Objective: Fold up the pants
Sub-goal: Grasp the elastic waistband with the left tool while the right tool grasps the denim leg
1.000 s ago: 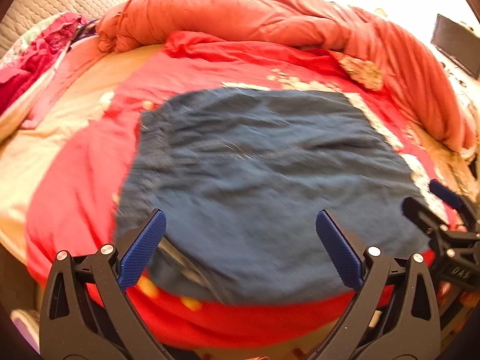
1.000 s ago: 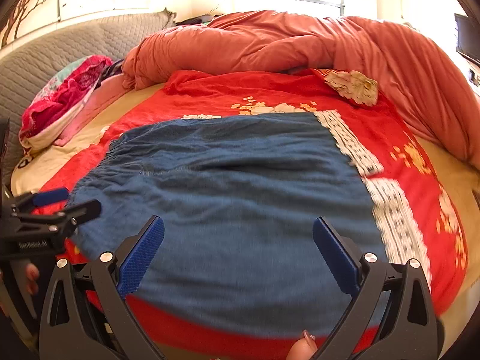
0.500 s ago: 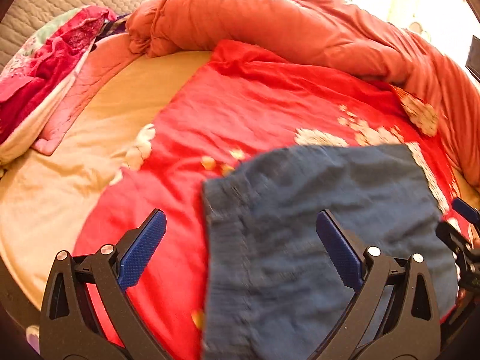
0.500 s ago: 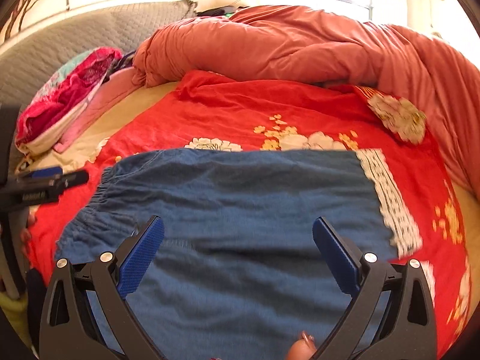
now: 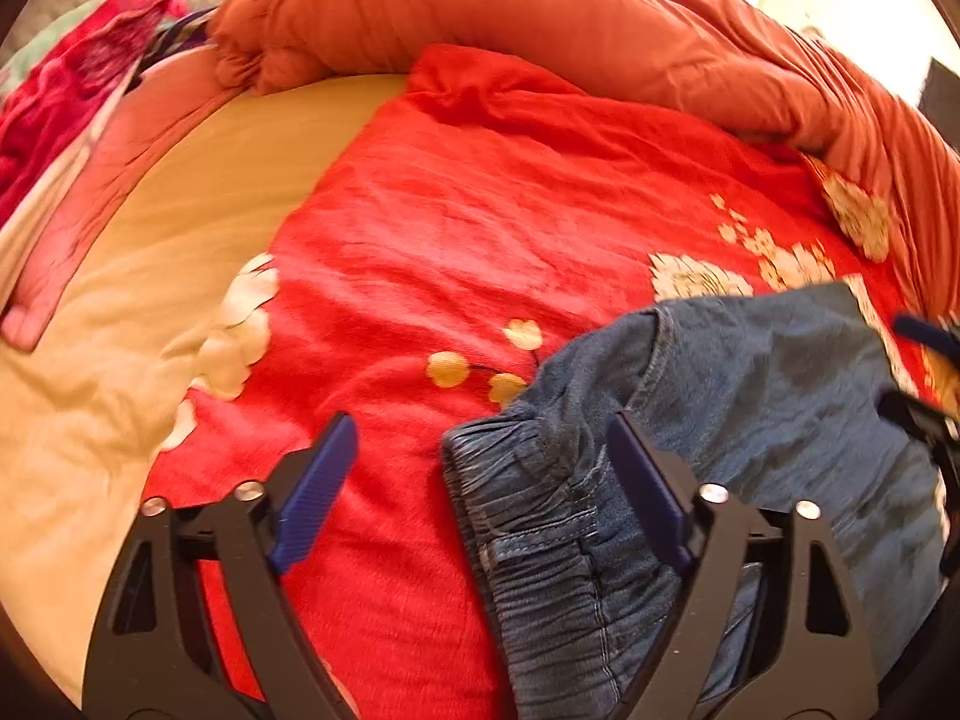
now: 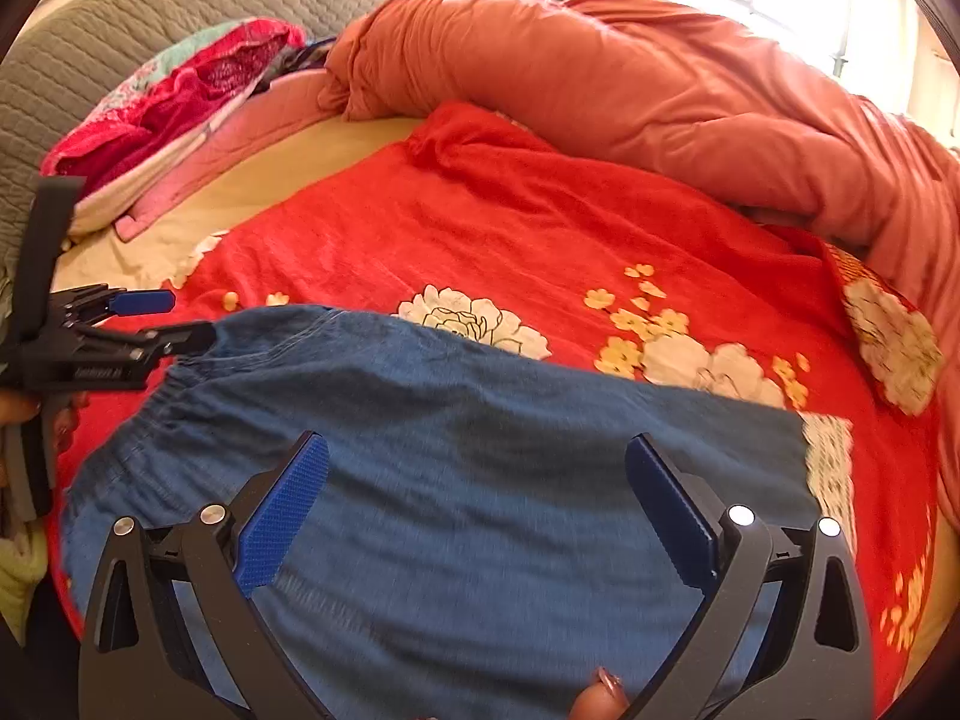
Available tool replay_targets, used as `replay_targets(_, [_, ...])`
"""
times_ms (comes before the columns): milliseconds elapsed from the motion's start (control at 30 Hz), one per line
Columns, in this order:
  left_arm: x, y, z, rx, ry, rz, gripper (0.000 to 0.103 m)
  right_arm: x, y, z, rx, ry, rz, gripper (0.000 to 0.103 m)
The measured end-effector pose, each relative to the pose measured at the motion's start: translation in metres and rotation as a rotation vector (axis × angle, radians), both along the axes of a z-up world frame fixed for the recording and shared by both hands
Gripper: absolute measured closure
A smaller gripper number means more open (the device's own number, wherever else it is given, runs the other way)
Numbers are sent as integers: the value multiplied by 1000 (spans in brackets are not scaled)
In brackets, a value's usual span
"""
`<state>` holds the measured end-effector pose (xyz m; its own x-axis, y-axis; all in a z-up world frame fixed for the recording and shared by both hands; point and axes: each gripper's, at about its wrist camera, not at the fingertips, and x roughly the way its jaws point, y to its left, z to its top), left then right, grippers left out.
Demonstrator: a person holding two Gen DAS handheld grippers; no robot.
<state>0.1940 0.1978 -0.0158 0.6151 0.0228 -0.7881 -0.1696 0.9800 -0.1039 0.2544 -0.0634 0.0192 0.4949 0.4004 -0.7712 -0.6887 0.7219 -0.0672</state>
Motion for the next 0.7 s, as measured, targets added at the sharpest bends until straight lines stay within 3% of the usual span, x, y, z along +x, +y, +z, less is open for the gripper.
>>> replay_targets(133, [10, 1, -11, -14, 27, -13, 38, 25, 19, -14, -43, 23, 42, 4])
replay_targets(400, [17, 7, -20, -77, 20, 20, 68, 71, 47, -37, -127, 70, 75, 4])
replay_targets(700, [-4, -2, 5, -31, -77, -1, 72, 84, 71, -48, -203, 63, 216, 5])
